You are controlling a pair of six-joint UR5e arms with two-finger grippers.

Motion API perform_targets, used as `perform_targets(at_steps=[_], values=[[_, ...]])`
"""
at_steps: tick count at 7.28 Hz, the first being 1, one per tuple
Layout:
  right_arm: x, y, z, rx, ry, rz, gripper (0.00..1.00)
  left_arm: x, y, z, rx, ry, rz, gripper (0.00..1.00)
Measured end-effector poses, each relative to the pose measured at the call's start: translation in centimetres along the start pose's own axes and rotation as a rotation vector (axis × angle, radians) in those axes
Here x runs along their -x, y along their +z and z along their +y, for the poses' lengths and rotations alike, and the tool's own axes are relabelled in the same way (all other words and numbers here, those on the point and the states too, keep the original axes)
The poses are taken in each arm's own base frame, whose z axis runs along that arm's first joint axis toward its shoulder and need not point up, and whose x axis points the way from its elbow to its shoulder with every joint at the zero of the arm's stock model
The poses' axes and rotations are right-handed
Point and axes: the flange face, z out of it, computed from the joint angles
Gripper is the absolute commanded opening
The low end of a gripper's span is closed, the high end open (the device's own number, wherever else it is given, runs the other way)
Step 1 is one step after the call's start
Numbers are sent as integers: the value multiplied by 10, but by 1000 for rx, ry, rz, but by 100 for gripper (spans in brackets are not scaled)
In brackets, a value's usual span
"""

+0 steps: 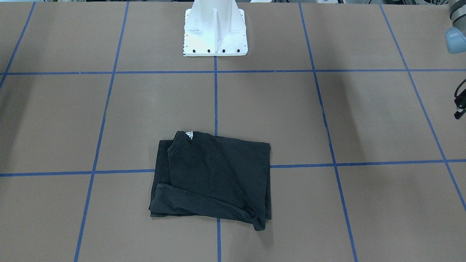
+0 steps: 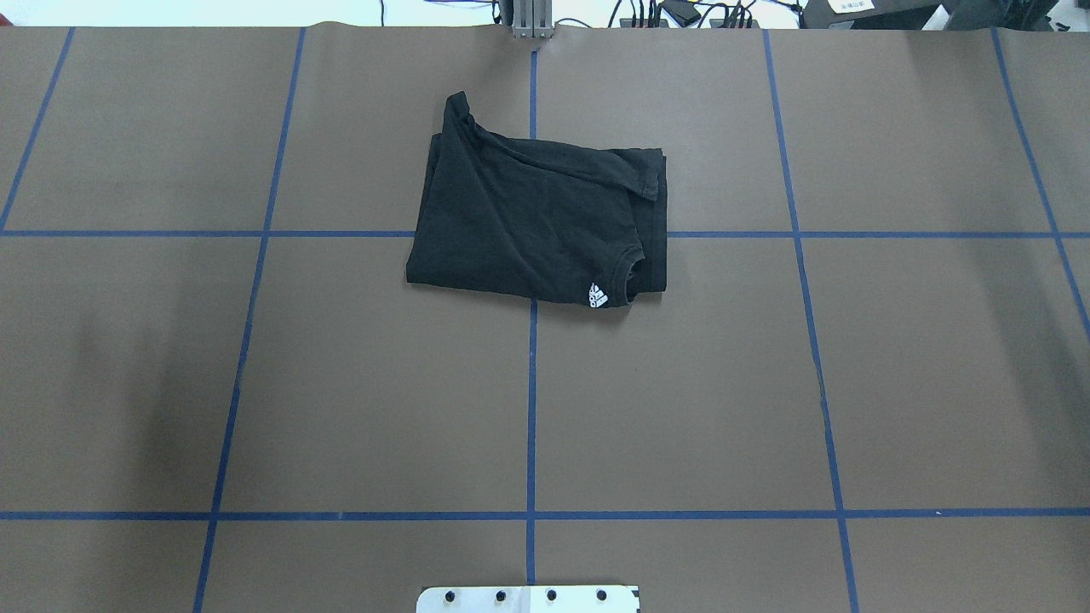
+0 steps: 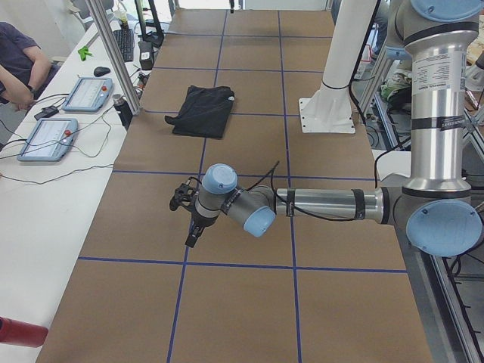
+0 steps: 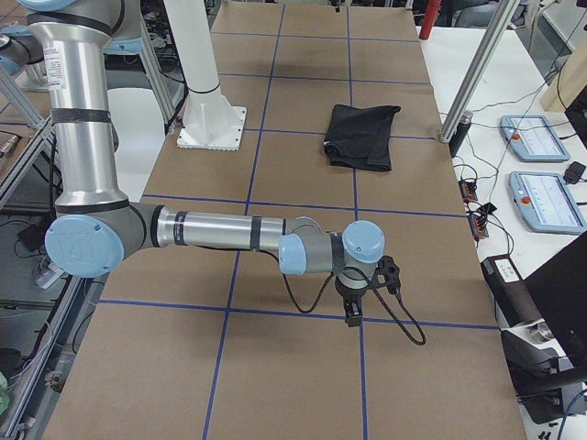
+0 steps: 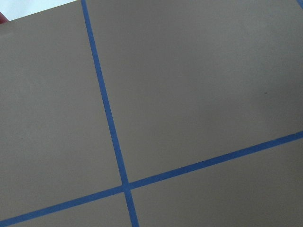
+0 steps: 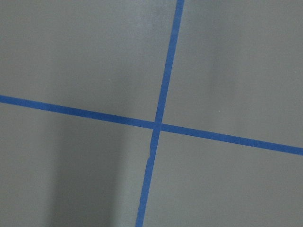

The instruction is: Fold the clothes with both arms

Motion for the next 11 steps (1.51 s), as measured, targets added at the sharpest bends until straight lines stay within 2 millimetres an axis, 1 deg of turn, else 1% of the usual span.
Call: perform_targets(at_steps=[2, 3, 5, 9, 11], values=[[-6, 0, 8, 3, 14, -1, 100, 21, -30, 3, 125, 51, -40, 100], [-8, 1, 12, 6, 20, -2, 100, 29, -38, 7, 176, 63, -41, 100], [-11, 4, 16, 13, 35, -3, 100, 40, -34, 19, 256, 33, -26, 100], [-13, 10, 22, 40, 68, -35, 100, 46, -16, 44, 309, -46, 96, 100], [-14, 13, 29, 46, 75, -51, 100, 45, -17, 44, 306, -52, 101, 100]])
